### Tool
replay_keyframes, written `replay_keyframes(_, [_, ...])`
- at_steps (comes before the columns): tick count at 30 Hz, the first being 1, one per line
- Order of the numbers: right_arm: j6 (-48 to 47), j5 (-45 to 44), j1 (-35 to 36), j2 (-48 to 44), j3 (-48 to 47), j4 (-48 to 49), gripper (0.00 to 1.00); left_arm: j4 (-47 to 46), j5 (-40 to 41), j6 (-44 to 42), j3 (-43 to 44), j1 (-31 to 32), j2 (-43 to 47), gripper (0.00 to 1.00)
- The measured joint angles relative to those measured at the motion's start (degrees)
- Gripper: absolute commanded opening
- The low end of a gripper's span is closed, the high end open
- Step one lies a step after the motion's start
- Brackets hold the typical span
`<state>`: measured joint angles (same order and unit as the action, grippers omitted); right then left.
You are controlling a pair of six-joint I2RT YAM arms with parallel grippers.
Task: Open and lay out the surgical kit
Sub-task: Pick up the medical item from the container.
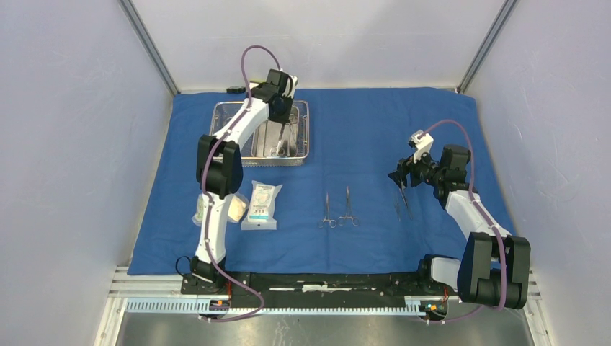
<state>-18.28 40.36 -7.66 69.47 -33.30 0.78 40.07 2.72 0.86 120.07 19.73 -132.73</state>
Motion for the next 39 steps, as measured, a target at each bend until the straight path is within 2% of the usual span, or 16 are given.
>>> replay_keyframes(9, [4.2, 0.1, 1.7, 1.6, -1.6, 2.1, 0.73, 0.1, -1.1, 0.0, 0.0, -1.2, 2.2, 0.04])
replay_keyframes(15, [5.7, -2.2, 9.4, 5.8, -8.9, 3.1, 0.73, 0.1, -2.9, 0.0, -1.6, -1.4, 5.3, 0.03])
replay_keyframes(23, [11.6, -4.7, 22.9, 18.8, -21.1, 11.9, 0.71, 0.0, -4.4, 0.2, -4.6, -1.6, 9.1, 0.03])
replay_keyframes(31, [21.1, -4.8, 30.1, 34.9, -35.5, 17.9, 0.70, 0.1, -5.6, 1.0, -5.1, -2.1, 10.4, 0.03])
replay_keyframes(39, [27.3, -4.6, 33.5, 43.9, -46.3, 19.4, 0.70, 0.3, -8.5, 3.9, -5.1, -2.6, 12.5, 0.03])
